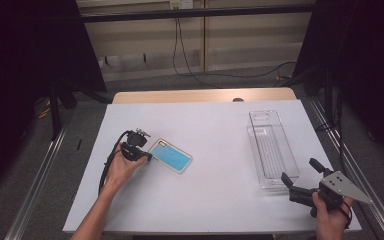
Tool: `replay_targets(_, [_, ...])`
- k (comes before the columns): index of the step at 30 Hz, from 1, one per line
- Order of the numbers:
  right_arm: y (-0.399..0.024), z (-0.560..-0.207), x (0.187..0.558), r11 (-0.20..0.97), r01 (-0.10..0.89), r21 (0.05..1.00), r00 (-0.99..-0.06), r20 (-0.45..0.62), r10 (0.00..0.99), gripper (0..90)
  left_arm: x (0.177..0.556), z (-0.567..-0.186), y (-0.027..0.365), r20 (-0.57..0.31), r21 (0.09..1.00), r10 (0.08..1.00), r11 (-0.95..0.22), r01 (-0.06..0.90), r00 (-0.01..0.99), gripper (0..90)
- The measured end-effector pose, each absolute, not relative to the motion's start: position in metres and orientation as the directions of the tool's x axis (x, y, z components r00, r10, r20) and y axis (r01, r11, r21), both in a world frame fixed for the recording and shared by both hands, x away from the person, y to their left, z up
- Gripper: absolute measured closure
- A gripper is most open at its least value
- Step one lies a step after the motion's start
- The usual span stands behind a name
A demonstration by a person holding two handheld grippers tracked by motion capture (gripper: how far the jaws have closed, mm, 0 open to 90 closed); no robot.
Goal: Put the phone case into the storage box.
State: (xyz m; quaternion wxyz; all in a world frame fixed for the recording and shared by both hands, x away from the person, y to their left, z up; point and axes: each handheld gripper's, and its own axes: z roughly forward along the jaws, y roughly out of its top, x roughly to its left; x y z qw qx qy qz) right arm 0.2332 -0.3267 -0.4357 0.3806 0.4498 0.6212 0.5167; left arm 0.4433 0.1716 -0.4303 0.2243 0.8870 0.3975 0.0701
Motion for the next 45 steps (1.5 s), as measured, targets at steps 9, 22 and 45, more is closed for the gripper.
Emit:
replay_targets(9, [-0.327, -0.436, 0.233, 0.061, 0.166, 0.984, -0.307, -0.007, 0.952, 0.0, 0.448, -0.43, 0.169, -0.052, 0.449, 0.742, -0.58, 0.679, 0.668, 90.0])
replay_targets(22, [-0.326, -0.436, 0.234, 0.064, 0.17, 0.983, -0.309, -0.008, 0.951, 0.0, 0.452, -0.43, 0.163, -0.033, 0.442, 0.756, -0.575, 0.688, 0.653, 90.0])
replay_targets(45, [-0.326, -0.436, 0.235, 0.063, 0.169, 0.984, -0.314, -0.007, 0.95, 0.0, 0.465, -0.428, 0.152, -0.001, 0.462, 0.766, -0.57, 0.68, 0.643, 90.0])
